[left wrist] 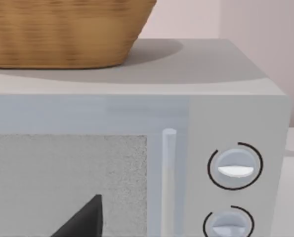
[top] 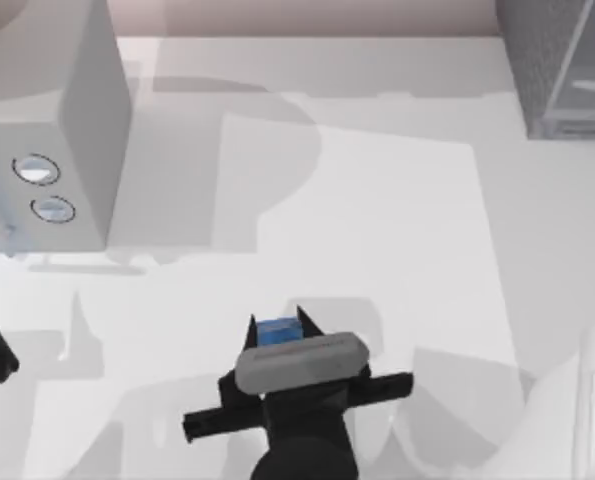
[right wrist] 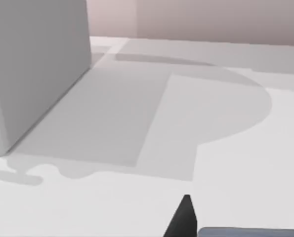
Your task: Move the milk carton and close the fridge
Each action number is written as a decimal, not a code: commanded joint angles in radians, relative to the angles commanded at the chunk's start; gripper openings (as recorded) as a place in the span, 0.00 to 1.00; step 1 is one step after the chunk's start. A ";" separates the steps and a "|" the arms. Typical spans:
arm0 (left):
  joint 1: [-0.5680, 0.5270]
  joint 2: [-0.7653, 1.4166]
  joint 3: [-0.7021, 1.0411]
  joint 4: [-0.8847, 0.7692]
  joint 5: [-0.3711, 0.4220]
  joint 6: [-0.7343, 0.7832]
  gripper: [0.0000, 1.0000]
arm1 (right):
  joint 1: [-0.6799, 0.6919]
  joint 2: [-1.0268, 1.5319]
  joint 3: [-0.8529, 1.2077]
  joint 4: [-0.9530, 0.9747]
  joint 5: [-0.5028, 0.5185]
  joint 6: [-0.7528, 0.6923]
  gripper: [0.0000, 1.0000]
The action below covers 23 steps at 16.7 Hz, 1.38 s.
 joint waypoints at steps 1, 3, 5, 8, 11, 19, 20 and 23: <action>0.000 0.000 0.000 0.000 0.000 0.000 1.00 | -0.048 -0.021 -0.014 0.000 -0.043 -0.010 0.00; 0.000 0.000 0.000 0.000 0.000 0.000 1.00 | -0.173 -0.073 -0.047 -0.001 -0.149 -0.033 0.00; 0.000 0.000 0.000 0.000 0.000 0.000 1.00 | -0.328 -0.135 -0.087 -0.002 -0.272 -0.061 0.00; 0.000 0.000 0.000 0.000 0.000 0.000 1.00 | -0.582 -0.243 -0.153 -0.004 -0.473 -0.106 0.00; 0.000 0.000 0.000 0.000 0.000 0.000 1.00 | -0.834 -0.362 -0.219 -0.005 -0.678 -0.152 0.00; 0.000 0.000 0.000 0.000 0.000 0.000 1.00 | -1.241 -0.583 -0.325 -0.006 -1.030 -0.225 0.00; 0.000 0.000 0.000 0.000 0.000 0.000 1.00 | -1.247 -0.587 -0.327 -0.006 -1.036 -0.226 0.00; 0.000 0.000 0.000 0.000 0.000 0.000 1.00 | -1.247 -0.587 -0.327 -0.006 -1.036 -0.226 0.00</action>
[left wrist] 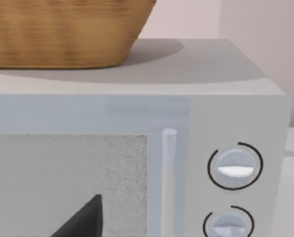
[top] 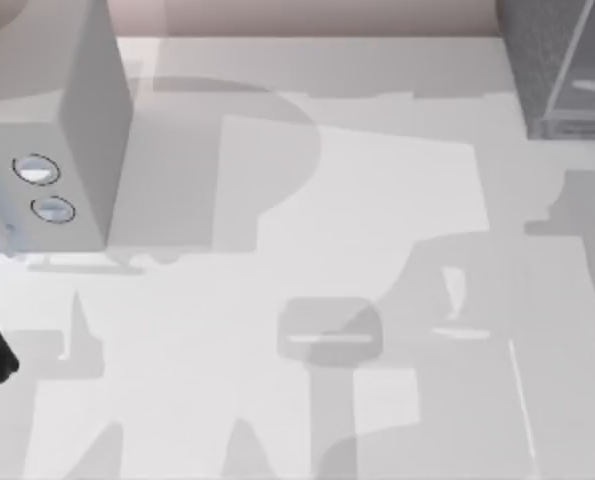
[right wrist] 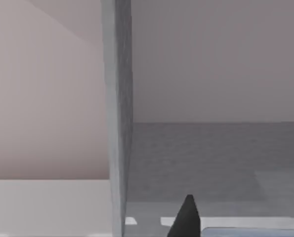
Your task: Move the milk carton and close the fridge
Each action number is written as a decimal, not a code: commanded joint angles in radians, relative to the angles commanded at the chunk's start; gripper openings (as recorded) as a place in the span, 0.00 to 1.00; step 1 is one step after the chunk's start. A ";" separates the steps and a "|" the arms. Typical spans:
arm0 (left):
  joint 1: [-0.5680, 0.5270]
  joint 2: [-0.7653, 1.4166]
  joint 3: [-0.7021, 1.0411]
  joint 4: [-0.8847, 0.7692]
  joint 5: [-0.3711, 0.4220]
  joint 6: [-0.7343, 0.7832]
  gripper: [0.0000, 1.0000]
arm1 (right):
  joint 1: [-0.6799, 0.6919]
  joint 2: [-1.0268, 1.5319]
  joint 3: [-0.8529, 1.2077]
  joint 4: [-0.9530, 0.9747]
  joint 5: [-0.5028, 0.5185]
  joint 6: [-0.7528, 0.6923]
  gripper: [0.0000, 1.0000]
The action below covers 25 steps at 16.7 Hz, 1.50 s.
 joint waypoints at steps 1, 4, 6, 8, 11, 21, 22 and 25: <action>0.000 0.000 0.000 0.000 0.000 0.000 1.00 | 0.003 0.004 0.004 0.000 0.003 0.002 0.00; 0.000 0.000 0.000 0.000 0.000 0.000 1.00 | -0.006 0.040 0.032 -0.016 -0.010 0.001 0.00; 0.000 0.000 0.000 0.000 0.000 0.000 1.00 | -0.025 0.115 0.101 -0.040 -0.032 -0.003 0.00; 0.000 0.000 0.000 0.000 0.000 0.000 1.00 | -0.053 0.222 0.213 -0.070 -0.062 -0.009 0.00; 0.000 0.000 0.000 0.000 0.000 0.000 1.00 | -0.104 0.409 0.433 -0.120 -0.115 -0.018 0.00; 0.000 0.000 0.000 0.000 0.000 0.000 1.00 | -0.220 0.755 0.875 -0.225 -0.240 -0.023 0.00; 0.000 0.000 0.000 0.000 0.000 0.000 1.00 | -0.220 0.755 0.875 -0.225 -0.240 -0.023 0.00; 0.000 0.000 0.000 0.000 0.000 0.000 1.00 | -0.216 0.751 0.872 -0.224 -0.238 -0.022 0.00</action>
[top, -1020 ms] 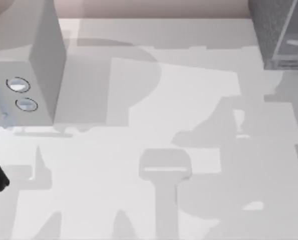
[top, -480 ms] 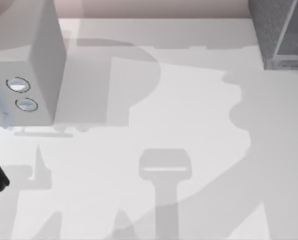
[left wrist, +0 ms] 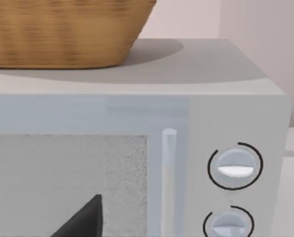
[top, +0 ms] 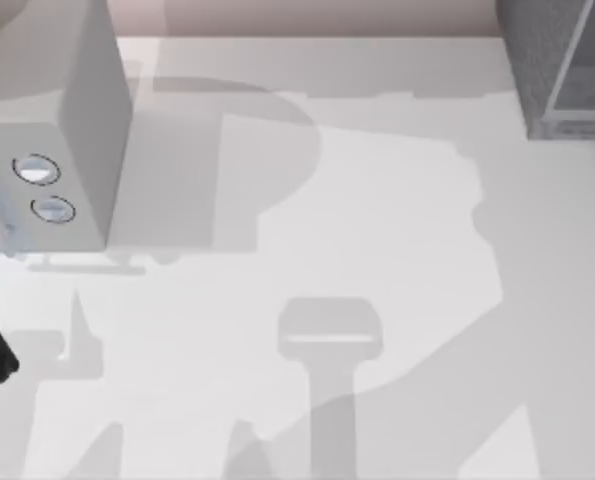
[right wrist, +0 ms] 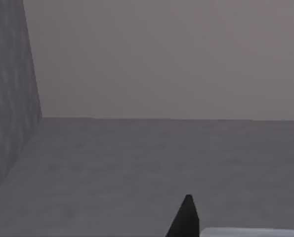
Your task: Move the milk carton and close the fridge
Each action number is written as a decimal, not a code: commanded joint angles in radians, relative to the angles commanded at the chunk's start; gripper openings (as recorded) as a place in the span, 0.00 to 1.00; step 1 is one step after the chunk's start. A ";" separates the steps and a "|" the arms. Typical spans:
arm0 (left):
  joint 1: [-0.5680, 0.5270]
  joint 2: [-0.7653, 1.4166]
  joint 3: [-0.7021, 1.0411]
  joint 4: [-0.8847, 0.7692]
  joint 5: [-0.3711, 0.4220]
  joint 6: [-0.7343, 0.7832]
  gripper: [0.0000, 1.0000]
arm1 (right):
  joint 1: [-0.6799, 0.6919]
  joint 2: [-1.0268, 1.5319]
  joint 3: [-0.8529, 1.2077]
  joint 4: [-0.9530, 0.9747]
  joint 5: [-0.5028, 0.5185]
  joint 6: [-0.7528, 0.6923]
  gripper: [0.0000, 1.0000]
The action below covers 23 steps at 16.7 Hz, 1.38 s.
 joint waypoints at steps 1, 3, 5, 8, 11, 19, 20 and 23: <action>0.000 0.000 0.000 0.000 0.000 0.000 1.00 | -0.001 0.001 0.001 0.000 -0.001 0.000 0.00; 0.000 0.000 0.000 0.000 0.000 0.000 1.00 | -0.004 0.003 0.003 -0.001 -0.002 -0.001 0.00; 0.000 0.000 0.000 0.000 0.000 0.000 1.00 | -0.004 0.003 0.003 -0.001 -0.002 -0.001 0.00; 0.000 0.000 0.000 0.000 0.000 0.000 1.00 | -0.004 0.003 0.003 -0.001 -0.002 -0.001 0.15; 0.000 0.000 0.000 0.000 0.000 0.000 1.00 | -0.004 0.003 0.003 -0.001 -0.002 -0.001 0.38; 0.000 0.000 0.000 0.000 0.000 0.000 1.00 | -0.004 0.003 0.003 -0.001 -0.002 -0.001 0.98; 0.000 0.000 0.000 0.000 0.000 0.000 1.00 | -0.004 0.003 0.003 -0.001 -0.002 -0.001 1.00; 0.000 0.000 0.000 0.000 0.000 0.000 1.00 | -0.004 0.003 0.003 -0.001 -0.002 -0.001 1.00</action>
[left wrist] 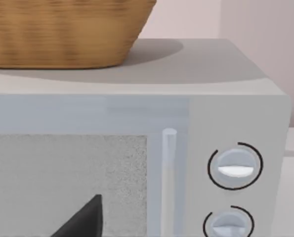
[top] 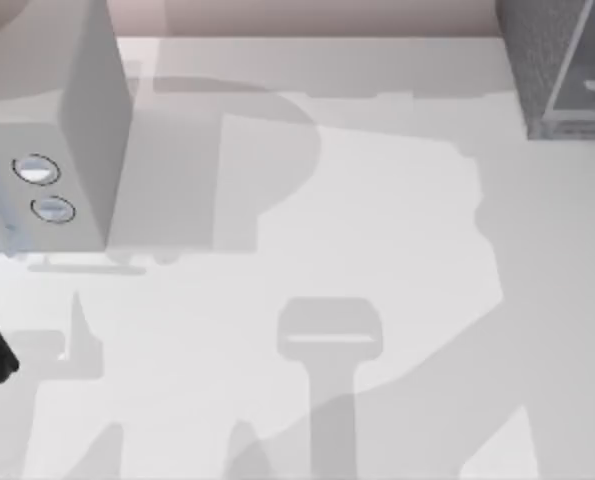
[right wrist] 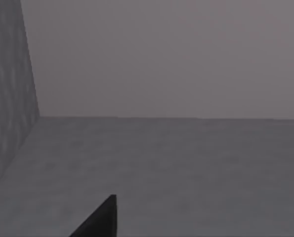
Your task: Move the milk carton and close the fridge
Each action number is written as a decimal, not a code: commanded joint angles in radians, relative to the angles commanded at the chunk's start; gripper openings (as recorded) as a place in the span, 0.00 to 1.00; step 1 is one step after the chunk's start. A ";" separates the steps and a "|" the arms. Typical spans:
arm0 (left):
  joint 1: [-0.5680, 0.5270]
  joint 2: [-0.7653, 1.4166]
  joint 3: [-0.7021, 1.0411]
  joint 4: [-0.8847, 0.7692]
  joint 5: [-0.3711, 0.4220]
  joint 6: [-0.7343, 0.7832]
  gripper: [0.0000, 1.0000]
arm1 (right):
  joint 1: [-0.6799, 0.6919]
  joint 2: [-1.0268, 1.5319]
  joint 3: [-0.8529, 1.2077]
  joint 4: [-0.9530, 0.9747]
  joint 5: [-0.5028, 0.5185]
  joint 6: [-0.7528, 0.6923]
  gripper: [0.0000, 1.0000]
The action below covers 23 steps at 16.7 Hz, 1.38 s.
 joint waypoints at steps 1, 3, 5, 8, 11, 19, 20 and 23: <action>0.000 0.000 0.000 0.000 0.000 0.000 1.00 | 0.000 0.000 0.000 0.000 0.000 0.000 1.00; 0.000 0.000 0.000 0.000 0.000 0.000 1.00 | 0.000 0.000 0.000 0.000 0.000 0.000 1.00; 0.000 0.000 0.000 0.000 0.000 0.000 1.00 | 0.002 -0.001 0.000 0.000 0.000 0.000 1.00; 0.000 0.000 0.000 0.000 0.000 0.000 1.00 | 0.004 -0.031 -0.022 -0.021 0.003 0.005 1.00; 0.000 0.000 0.000 0.000 0.000 0.000 1.00 | 0.006 -0.156 -0.098 -0.095 0.018 0.022 1.00; 0.000 0.000 0.000 0.000 0.000 0.000 1.00 | 0.017 -0.924 -0.452 -0.398 0.106 0.063 1.00; 0.000 0.000 0.000 0.000 0.000 0.000 1.00 | 0.022 -1.048 -0.509 -0.441 0.118 0.062 1.00; 0.000 0.000 0.000 0.000 0.000 0.000 1.00 | 0.049 -1.412 -0.693 -0.569 0.150 0.056 1.00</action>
